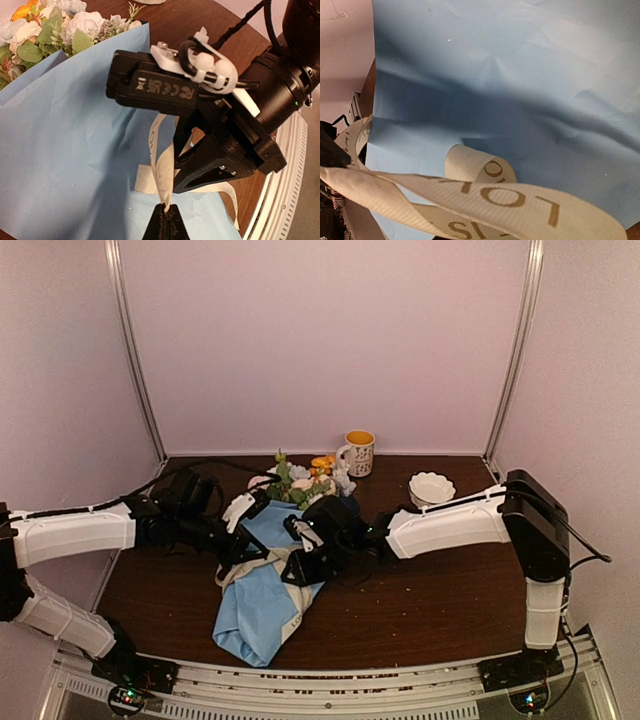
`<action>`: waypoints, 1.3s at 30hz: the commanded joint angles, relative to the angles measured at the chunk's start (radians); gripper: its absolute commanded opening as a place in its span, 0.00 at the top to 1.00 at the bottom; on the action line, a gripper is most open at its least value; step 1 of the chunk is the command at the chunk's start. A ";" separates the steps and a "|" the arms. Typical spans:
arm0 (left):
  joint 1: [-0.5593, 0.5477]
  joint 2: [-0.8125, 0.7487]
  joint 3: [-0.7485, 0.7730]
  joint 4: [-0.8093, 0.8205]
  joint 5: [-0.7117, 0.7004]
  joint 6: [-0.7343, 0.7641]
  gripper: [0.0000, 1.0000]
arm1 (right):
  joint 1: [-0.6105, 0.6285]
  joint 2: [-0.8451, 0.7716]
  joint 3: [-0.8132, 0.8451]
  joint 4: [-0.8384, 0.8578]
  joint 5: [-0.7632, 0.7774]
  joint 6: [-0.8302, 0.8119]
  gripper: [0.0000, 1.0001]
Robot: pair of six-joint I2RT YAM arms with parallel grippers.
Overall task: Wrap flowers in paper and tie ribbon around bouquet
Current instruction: Cross the ribbon over the folded bouquet.
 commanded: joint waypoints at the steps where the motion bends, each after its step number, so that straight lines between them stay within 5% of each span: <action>1: 0.002 -0.025 -0.028 0.076 0.059 -0.016 1.00 | -0.005 -0.031 0.005 0.010 -0.017 0.025 0.69; 11: -0.025 -0.026 -0.067 0.091 0.053 -0.035 1.00 | -0.016 -0.207 -0.108 -0.021 -0.160 -0.005 0.53; 39: -0.042 0.003 -0.056 0.053 -0.057 -0.017 1.00 | 0.015 -0.230 -0.250 -0.322 -0.057 -0.240 0.50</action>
